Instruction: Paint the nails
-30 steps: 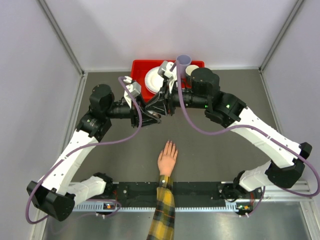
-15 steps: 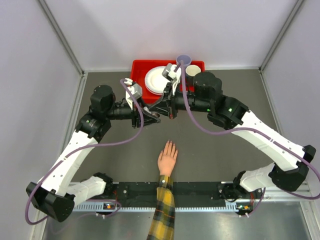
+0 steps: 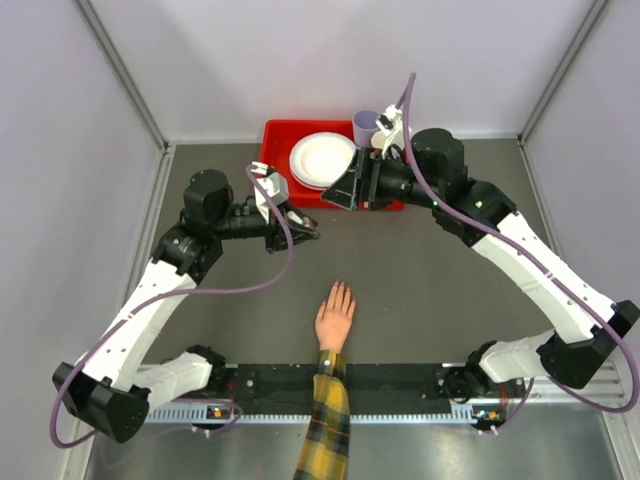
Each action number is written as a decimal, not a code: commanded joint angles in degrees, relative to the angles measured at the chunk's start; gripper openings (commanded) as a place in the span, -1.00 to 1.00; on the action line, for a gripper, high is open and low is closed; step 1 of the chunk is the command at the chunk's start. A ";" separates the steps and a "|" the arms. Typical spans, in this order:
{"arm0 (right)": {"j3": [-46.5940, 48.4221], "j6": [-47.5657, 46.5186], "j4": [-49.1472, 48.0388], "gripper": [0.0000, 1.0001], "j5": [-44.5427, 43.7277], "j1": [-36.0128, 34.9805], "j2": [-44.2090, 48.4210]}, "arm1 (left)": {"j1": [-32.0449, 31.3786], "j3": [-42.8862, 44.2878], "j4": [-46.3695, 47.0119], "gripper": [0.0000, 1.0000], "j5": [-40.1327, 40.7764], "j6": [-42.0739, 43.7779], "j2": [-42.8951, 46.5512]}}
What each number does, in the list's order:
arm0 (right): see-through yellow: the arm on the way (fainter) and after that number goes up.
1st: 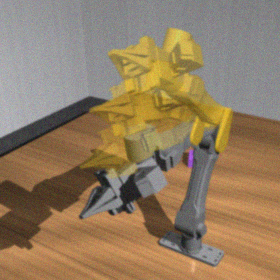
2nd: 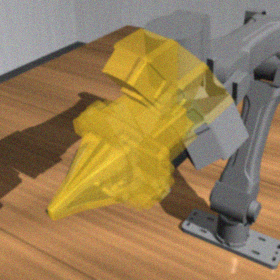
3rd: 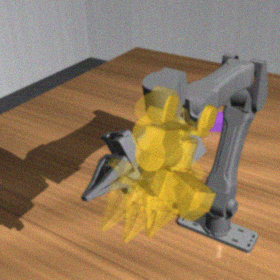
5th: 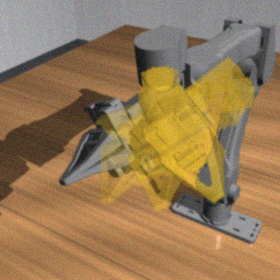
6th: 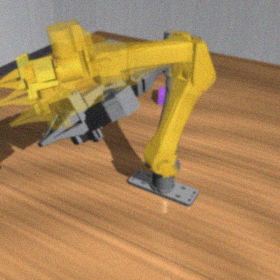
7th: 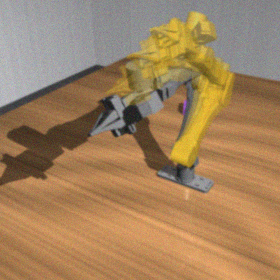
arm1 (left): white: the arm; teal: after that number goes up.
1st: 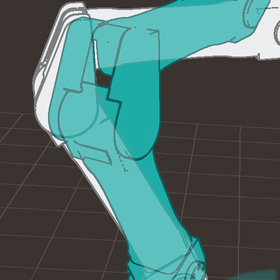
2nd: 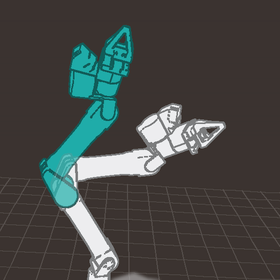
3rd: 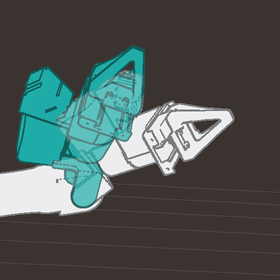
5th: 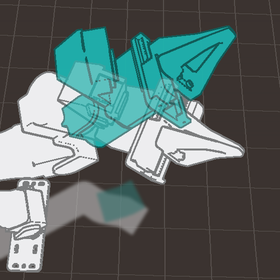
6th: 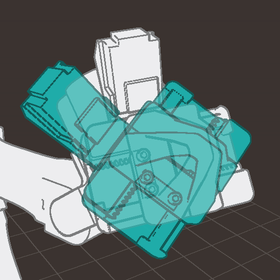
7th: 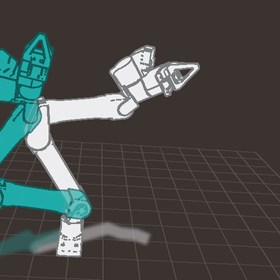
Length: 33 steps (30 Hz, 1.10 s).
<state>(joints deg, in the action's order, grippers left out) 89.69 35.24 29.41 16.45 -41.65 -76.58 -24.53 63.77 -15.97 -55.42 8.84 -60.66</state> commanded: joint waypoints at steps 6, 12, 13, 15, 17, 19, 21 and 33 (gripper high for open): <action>-6.54 3.69 -1.11 0.47 3.24 7.18 3.01 | -0.34 1.36 -2.57 -1.00 38.68 -0.30 -9.90; -6.81 0.27 0.73 0.47 -0.18 7.99 4.94 | -0.25 -1.53 -2.15 -1.00 50.91 -11.97 -19.48; -6.55 -0.43 1.00 0.47 -0.71 7.99 5.03 | -0.34 -2.32 -1.01 -1.00 51.54 -13.31 -21.23; -6.55 -0.97 1.61 0.47 -0.98 7.90 5.21 | -0.34 -5.47 3.82 -1.00 54.69 -16.38 -22.47; -6.81 -1.49 1.79 0.47 -1.50 7.99 5.47 | -0.25 -7.86 7.60 -1.00 58.83 -19.37 -24.05; -7.16 -2.02 2.23 0.47 -2.03 7.99 6.00 | -0.25 -10.15 11.21 -1.00 62.60 -21.40 -25.55; -7.77 -2.20 2.23 0.47 -2.47 8.07 6.52 | -0.34 -11.29 13.23 -1.00 65.16 -23.68 -28.36; -10.15 -2.29 1.53 0.48 -2.83 8.07 7.23 | -0.34 -17.44 22.29 -0.99 73.87 -28.96 -32.41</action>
<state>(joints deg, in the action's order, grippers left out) 80.23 33.58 32.45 13.98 -33.95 -70.57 -24.80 48.23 -1.78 13.52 -17.34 -92.90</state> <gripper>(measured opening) 0.739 0.314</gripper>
